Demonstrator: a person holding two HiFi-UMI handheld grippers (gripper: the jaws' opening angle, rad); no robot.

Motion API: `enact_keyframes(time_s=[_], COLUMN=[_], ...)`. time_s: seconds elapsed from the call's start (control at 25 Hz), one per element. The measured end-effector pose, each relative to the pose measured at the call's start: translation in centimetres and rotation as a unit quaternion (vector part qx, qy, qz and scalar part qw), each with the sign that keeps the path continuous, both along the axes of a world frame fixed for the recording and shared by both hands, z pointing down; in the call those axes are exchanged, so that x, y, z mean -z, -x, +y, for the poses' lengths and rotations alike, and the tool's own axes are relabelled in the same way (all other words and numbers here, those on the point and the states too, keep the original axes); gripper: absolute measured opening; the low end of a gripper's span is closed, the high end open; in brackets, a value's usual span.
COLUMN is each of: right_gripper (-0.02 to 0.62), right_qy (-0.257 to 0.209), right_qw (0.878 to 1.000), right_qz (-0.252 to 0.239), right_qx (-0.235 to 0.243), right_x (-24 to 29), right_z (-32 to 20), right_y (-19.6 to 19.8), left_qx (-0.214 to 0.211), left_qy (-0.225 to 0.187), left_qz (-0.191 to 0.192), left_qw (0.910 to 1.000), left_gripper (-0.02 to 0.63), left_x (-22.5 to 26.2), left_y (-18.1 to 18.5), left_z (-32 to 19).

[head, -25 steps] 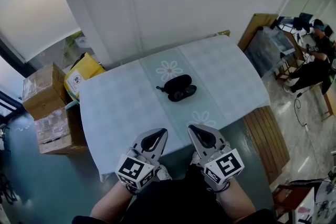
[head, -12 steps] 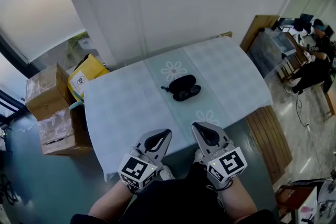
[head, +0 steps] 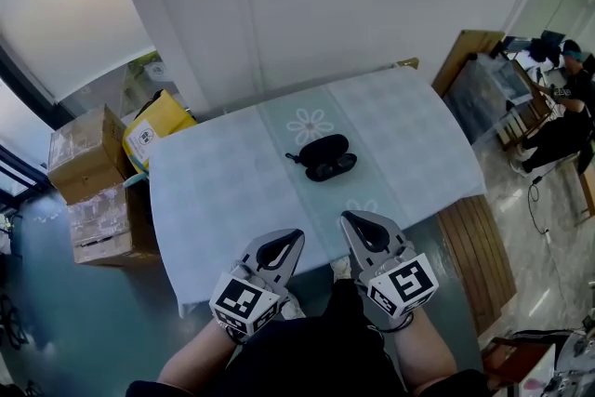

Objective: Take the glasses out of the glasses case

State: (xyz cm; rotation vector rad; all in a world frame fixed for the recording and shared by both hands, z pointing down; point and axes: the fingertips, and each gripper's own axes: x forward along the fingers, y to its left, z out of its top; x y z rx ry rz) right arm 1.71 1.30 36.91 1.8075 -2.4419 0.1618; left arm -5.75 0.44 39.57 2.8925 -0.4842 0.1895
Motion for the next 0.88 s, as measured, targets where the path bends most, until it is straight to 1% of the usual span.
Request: enact_keyframes(time_s=[0.52, 0.88], right_gripper=[0.023, 0.023], right_qy=[0.019, 0.040], right_qw=[0.999, 0.996], right_qz=[0.019, 0.033], right_qx=[0.044, 0.076], right_x=[-0.9, -2.8], right_z=[-3.7, -7.0], right_y=[-4.6, -6.8], left_qx=[0.045, 0.061], left_qy=[0.014, 0.020], left_qz=[-0.004, -0.013], left_qw=[0.9989, 0.9979], left_gripper=[0.031, 0.031], left_x=[-0.6, -1.8], left_y=[-3.5, -5.8], left_z=[-2.2, -4.1])
